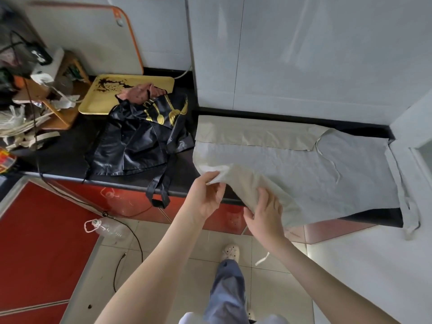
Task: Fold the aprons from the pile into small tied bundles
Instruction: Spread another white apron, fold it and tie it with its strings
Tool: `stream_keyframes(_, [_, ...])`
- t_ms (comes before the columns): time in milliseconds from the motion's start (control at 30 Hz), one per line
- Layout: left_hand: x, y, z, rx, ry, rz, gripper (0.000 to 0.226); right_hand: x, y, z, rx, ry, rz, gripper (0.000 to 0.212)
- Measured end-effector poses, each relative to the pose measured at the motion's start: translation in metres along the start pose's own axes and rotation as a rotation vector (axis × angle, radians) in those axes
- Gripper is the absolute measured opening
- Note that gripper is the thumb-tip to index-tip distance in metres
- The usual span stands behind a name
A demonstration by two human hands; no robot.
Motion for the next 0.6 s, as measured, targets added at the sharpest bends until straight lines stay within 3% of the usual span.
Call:
stream_keyframes(67, [-0.005, -0.005, -0.002, -0.037, -0.005, -0.015, 0.019, 0.003, 0.007, 0.0, -0.013, -0.065, -0.035, 0.039])
stream_keyframes(100, [-0.007, -0.007, -0.002, -0.047, -0.02, -0.012, 0.022, 0.003, 0.008, 0.002, 0.039, -0.146, -0.132, 0.025])
stream_keyframes(133, [-0.009, -0.009, 0.0, -0.056, -0.038, -0.009, 0.025, 0.001, 0.003, 0.009, 0.13, -0.292, -0.288, 0.025])
stream_keyframes(233, [-0.013, -0.013, 0.001, -0.088, -0.086, 0.052, 0.027, -0.024, -0.013, 0.032, 0.531, -0.91, -0.749, 0.052])
stream_keyframes(300, [-0.017, -0.014, -0.001, -0.088, -0.091, 0.116, 0.029, -0.042, -0.019, 0.037, 0.845, -1.183, -0.946, 0.07])
stream_keyframes(367, [-0.021, -0.016, -0.002, -0.091, -0.092, 0.139, 0.032, -0.043, -0.023, 0.042, 1.286, -1.342, -0.785, 0.063])
stream_keyframes(467, [-0.025, -0.015, 0.0, -0.137, -0.104, 0.154, 0.039, -0.03, -0.017, 0.056, 1.958, -1.461, -0.11, 0.029])
stream_keyframes(533, [-0.025, -0.011, 0.002, -0.147, -0.113, 0.186, 0.044, -0.024, -0.01, 0.066, 2.136, -1.43, 0.185, 0.027])
stream_keyframes(600, [-0.026, -0.004, 0.006, -0.134, -0.121, 0.228, 0.047, -0.021, -0.004, 0.077, 2.179, -1.384, 0.351, 0.031])
Point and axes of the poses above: each hand's wrist, its own x-axis towards the middle knuckle, its own y-axis out of the back of the hand, z = x × y, the point moved 5 cm from there along x, towards the middle knuckle, and after that the axes turned 1 degree about -y, right-handed, at the moved point
